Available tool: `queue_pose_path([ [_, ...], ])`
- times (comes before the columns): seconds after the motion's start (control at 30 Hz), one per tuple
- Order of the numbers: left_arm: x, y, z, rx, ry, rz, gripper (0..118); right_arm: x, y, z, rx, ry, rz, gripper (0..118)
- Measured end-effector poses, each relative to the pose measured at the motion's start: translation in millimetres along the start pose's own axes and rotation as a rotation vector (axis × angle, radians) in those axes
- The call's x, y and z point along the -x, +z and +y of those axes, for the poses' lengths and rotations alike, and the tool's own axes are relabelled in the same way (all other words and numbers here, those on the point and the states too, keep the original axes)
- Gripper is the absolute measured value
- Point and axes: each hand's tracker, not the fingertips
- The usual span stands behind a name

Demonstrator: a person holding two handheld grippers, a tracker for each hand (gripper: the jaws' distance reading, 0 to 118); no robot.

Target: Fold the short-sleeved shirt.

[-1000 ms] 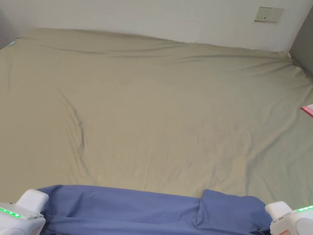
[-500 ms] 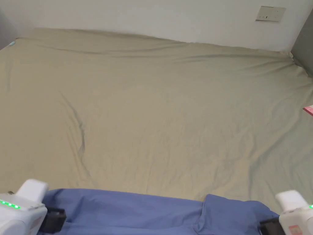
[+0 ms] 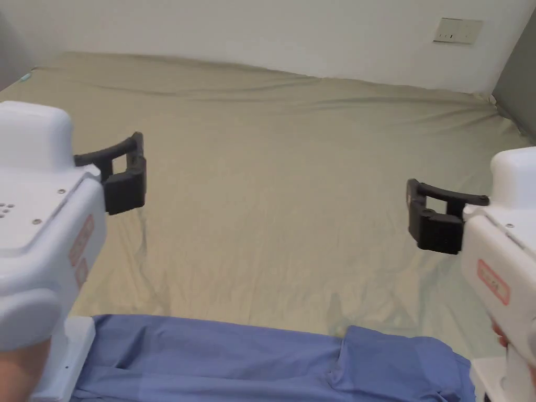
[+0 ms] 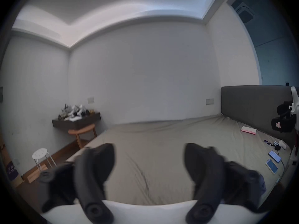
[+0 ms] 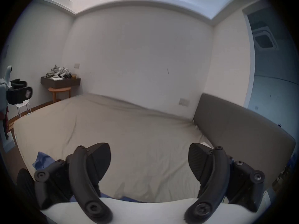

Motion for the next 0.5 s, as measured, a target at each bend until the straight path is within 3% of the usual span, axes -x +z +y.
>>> queue_pose_path([
  [0.03,-7,3,1,-0.014,-0.014,0.01,63,8,0,1,-0.016,0.012,0.004,95],
  [0.07,-16,5,2,-0.024,-0.029,0.009,44,19,3,2,-0.025,0.027,0.01,82],
  [0.1,-19,3,-3,-0.038,-0.04,0.007,24,28,4,1,-0.034,0.034,0.01,52],
  [0.13,-25,5,-4,-0.048,-0.045,0.009,16,36,6,1,-0.048,0.039,0.001,24],
  [0.17,-30,6,-4,-0.049,-0.048,0.009,11,38,3,-2,-0.058,0.04,-0.005,4],
  [0.27,-42,8,-5,-0.08,-0.063,0.006,0,46,3,0,-0.047,0.03,0.019,2],
  [0.5,-47,4,-2,-0.082,-0.105,-0.01,0,39,0,-5,-0.07,0.043,-0.034,2],
])
